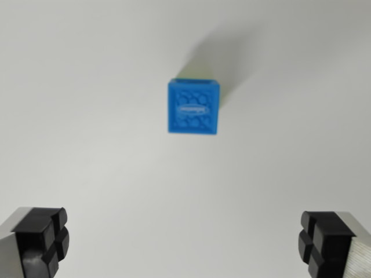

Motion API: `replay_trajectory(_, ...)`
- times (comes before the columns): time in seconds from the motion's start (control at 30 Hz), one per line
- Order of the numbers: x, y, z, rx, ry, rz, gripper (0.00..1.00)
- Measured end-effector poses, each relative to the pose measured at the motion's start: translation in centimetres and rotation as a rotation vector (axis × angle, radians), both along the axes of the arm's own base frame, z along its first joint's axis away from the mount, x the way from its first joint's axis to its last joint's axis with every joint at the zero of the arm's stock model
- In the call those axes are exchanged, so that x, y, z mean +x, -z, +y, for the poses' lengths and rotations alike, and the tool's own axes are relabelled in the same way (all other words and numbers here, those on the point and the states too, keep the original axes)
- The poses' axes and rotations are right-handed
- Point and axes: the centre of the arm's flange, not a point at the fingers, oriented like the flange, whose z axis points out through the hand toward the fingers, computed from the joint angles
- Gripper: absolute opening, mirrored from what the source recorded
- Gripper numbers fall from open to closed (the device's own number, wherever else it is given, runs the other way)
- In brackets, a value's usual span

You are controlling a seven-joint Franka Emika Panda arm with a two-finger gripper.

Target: Stack cube

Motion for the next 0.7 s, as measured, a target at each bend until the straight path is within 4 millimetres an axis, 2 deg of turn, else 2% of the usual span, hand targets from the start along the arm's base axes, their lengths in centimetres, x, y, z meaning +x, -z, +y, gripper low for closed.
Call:
replay_trajectory(0.43,0.1,-3.3,0.0,0.000,0.000,0.000,1.00)
replay_trajectory(0.7,0.1,-4.4,0.0,0.000,0.000,0.000,1.00)
